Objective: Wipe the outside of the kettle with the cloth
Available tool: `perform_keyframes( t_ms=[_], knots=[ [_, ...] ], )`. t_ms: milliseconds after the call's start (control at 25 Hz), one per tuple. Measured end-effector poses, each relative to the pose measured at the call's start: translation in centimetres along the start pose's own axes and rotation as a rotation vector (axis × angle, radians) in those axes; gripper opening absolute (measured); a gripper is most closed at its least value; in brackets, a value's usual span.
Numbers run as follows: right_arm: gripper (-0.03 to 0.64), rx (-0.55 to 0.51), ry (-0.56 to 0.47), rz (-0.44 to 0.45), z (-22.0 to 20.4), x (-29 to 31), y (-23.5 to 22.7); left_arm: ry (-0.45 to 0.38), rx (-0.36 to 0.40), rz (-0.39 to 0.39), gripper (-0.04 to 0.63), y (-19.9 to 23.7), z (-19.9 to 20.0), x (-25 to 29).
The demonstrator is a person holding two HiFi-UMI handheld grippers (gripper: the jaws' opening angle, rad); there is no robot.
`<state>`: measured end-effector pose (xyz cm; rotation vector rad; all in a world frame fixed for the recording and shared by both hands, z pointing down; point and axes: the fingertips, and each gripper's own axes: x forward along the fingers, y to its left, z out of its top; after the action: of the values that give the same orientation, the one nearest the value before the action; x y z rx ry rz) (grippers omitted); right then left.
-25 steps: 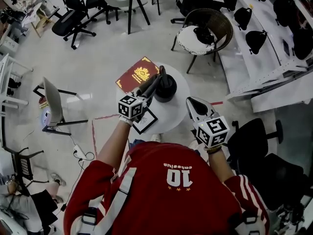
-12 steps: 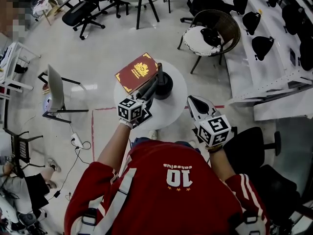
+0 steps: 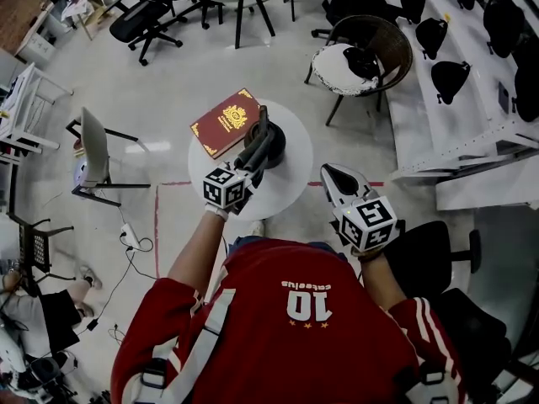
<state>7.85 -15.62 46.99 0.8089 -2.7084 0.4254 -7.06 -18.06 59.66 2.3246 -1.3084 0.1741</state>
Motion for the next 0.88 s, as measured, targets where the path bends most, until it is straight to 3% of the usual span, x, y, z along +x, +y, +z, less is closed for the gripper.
perform_keyframes(
  t_ms=[560,880],
  knots=[
    [0.017,0.039,-0.029,-0.036,-0.4,-2.7,-2.2,0.012,0.011,-0.038,0.046,-2.0,1.1,3.3],
    [0.017,0.064,-0.054,-0.077,-0.7,-3.6,-2.0,0.02,0.072,-0.078,0.046,-2.4,3.2,4.1]
  ],
)
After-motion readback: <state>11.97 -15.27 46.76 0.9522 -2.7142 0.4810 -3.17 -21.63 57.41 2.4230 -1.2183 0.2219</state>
